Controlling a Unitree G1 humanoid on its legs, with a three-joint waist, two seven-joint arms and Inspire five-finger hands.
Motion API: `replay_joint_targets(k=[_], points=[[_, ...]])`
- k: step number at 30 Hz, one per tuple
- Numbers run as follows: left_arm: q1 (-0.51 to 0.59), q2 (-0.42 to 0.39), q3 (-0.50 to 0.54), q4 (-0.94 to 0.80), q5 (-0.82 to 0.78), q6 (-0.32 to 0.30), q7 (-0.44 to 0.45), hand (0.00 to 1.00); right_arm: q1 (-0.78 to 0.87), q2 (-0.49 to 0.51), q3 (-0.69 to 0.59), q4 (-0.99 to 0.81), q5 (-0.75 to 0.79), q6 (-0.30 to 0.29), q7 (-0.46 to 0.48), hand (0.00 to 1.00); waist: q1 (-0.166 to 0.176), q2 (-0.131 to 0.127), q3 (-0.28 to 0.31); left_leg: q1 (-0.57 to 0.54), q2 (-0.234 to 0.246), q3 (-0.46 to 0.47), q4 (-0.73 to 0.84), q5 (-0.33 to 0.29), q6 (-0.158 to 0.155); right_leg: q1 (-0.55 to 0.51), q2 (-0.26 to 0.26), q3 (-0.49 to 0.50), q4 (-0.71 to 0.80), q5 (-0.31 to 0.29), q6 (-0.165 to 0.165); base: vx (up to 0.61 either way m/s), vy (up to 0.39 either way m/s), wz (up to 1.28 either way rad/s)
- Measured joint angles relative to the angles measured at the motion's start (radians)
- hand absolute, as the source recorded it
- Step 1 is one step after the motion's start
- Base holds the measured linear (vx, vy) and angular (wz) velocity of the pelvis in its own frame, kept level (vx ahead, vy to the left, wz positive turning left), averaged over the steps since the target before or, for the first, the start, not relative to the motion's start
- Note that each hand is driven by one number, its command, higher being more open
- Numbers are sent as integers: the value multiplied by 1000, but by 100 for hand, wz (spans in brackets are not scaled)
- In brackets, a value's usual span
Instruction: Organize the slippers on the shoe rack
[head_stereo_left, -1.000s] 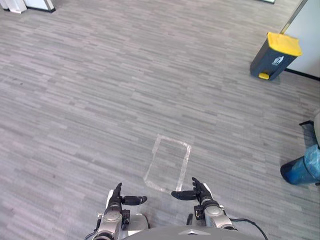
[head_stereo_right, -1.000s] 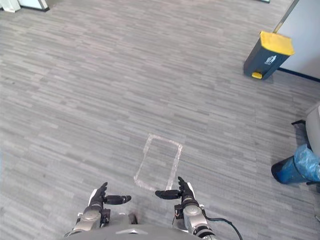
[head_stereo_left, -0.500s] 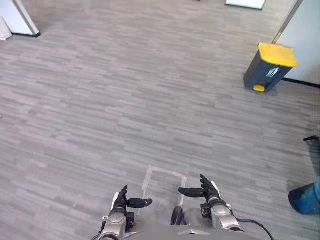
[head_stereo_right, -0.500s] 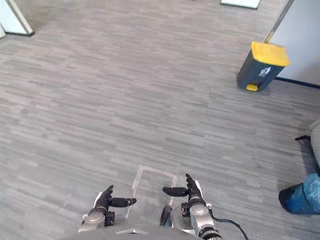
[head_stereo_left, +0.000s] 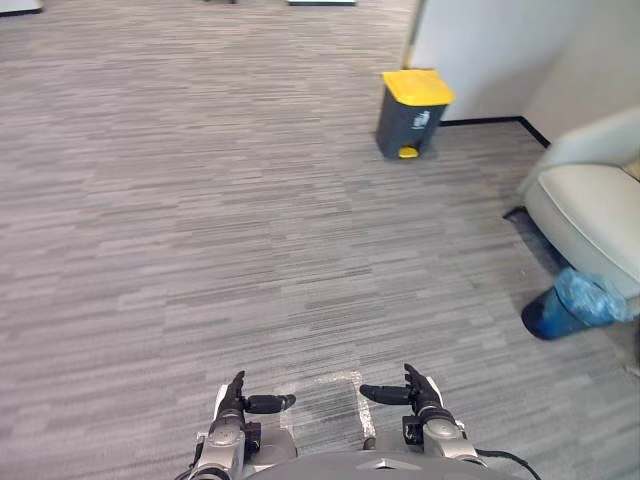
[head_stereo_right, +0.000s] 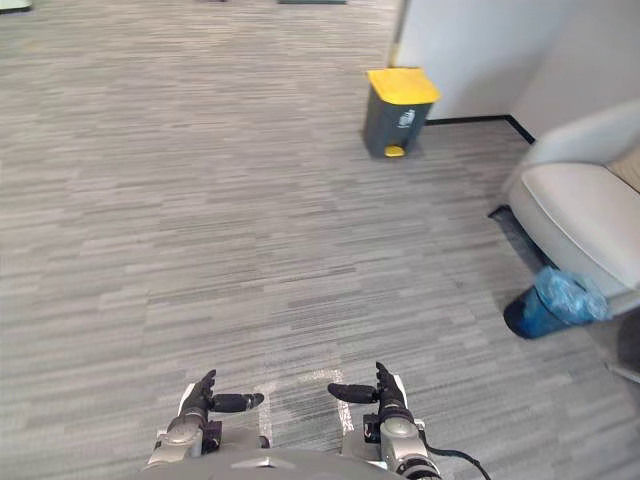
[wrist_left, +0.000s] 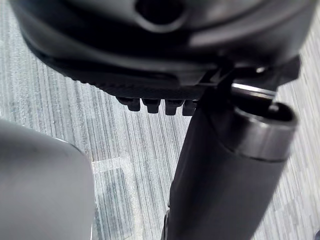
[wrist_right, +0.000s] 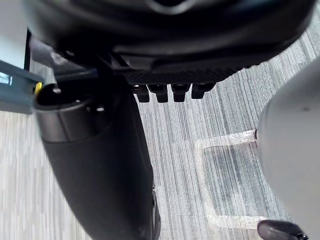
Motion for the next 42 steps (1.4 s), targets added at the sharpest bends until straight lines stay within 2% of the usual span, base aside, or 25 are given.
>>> replay_joint_targets(k=[3,5,7,10,12,14,15,17,18,19,20,21,22,24,25,26,27,28,31,34,36,37,38,39,42], points=[[8,12,-13,7,-6,-1,1,100,-11,5,18,12,-3,0,0,100,-2,2,0,68,-1,128,-53,1,2,-10,-74,-323,39,-22,-43,62,70,-120],[7,12,-18,17,-6,-2,-1,100,-16,2,20,11,-11,-3,0,100,-12,15,-5,87,15,186,-92,1,1,-24,-83,-404,27,-18,-58,106,0,-94],[-3,8,-24,30,-9,0,-2,100,-27,-11,18,22,-31,-3,0,100,-8,17,-6,103,27,246,-141,18,-22,-60,-72,-485,34,2,-87,148,-56,-80],[-6,-18,-38,34,-5,5,-16,100,-41,-47,14,44,-31,-3,-2,100,-21,45,-3,135,32,293,-190,38,-43,-55,-28,-460,-12,5,-95,108,-43,-56],[-5,-18,-38,35,-4,6,-19,100,-37,-61,11,52,-31,-3,-2,100,-26,47,-4,142,41,293,-177,40,-47,-39,-13,-453,-33,6,-96,66,-51,-27],[-5,-13,-42,34,-2,7,-24,100,-9,-73,-2,54,-31,-1,-4,100,-26,35,-3,117,67,294,-58,40,-50,-7,8,-432,-78,8,-96,72,-115,-30],[-5,-10,-34,30,-5,7,-22,100,-5,-78,-8,56,-28,2,-6,100,-25,33,-4,67,106,295,87,36,-57,9,25,-407,-112,17,-101,99,-121,-48],[-7,-10,-33,17,-6,7,-21,100,-6,-91,2,53,-29,2,-7,100,-17,53,3,-10,181,291,318,44,-61,32,61,-358,-142,26,-111,98,-34,-88],[-9,-17,-33,12,-5,5,-21,100,-9,-97,6,54,-28,3,-8,100,-1,70,13,-67,206,229,454,22,-57,39,85,-300,-144,18,-129,122,85,-158],[-11,-28,-32,7,-7,5,-23,100,-13,-103,0,55,-28,6,-14,100,5,80,17,-100,168,139,465,-48,-49,43,92,-231,-141,16,-133,166,138,-206],[-11,-28,-34,-3,-7,4,-23,100,-13,-101,-4,57,-27,7,-18,100,8,73,22,-125,107,73,413,-93,-39,48,88,-150,-140,17,-131,144,166,-183],[-10,-28,-34,-7,-7,4,-23,100,-11,-100,-9,55,-20,8,-19,100,10,69,25,-134,83,49,378,-102,-41,52,85,-118,-139,17,-130,141,198,-190],[-11,-25,-34,-13,-8,-3,-23,100,-9,-96,-22,56,-6,10,-23,100,16,62,29,-158,27,-36,284,-103,-40,58,79,-43,-137,14,-122,125,189,-154],[-11,-27,-34,-27,-10,-3,-22,100,-4,-95,-36,54,5,10,-27,100,23,63,33,-181,-30,-181,150,-91,-55,46,79,45,-113,-1,-98,108,179,-155],[-10,-32,-34,-27,-13,-3,-22,100,-1,-96,-45,52,13,10,-32,100,26,72,31,-181,-43,-256,83,-23,-74,33,90,96,-84,-18,-74,178,242,-159],[-6,-42,-33,-25,-18,-2,-21,100,0,-100,-44,51,14,10,-37,100,31,85,20,-156,-52,-254,75,36,-15,20,103,150,-49,-35,-57,195,250,-131],[-9,-36,-34,-24,-18,-1,-21,100,0,-97,-42,51,12,10,-39,100,28,82,23,-150,-52,-229,81,24,-17,20,98,166,-45,-38,-48,223,243,-114],[-9,-28,-34,-24,-18,0,-21,100,8,-87,-43,50,11,9,-38,100,26,55,13,-134,-53,-182,81,7,-4,21,86,183,-41,-43,-40,279,260,-89],[-6,-21,-14,-22,-26,8,-19,100,11,-71,-44,51,10,10,-37,100,35,31,0,-97,-53,-93,58,0,8,5,74,220,-45,-42,-28,241,172,-88],[-9,-19,-13,5,-27,10,-17,100,8,-75,-43,65,10,10,-36,100,35,39,-5,-7,-52,-8,8,0,9,27,65,213,-59,-20,2,233,92,-92],[-10,-22,-14,16,-27,9,-23,100,4,-80,-43,79,10,11,-36,100,35,50,-13,-20,-53,4,111,5,15,48,45,160,-48,1,1,159,72,-61],[-11,-9,-15,10,-27,2,-30,100,-1,-80,-44,92,9,13,-39,100,38,21,-3,-67,-79,-34,134,-41,42,63,4,158,-44,-2,0,69,50,-45],[-10,-9,-15,9,-27,0,-29,100,-1,-80,-43,93,9,13,-40,100,39,21,-4,-64,-84,-41,106,-45,48,63,-1,157,-44,-2,0,-3,-6,-6],[-8,-16,-29,1,-27,-3,-22,100,7,-98,-50,94,11,12,-43,100,22,64,-20,-67,-55,-94,-75,116,30,66,20,113,-50,1,8,-9,-23,-11],[1,1,-36,12,-38,6,-19,100,9,-81,-56,98,9,10,-31,100,29,40,-33,-42,-84,-88,-73,115,26,102,-17,56,-92,-16,20,53,13,-3]])
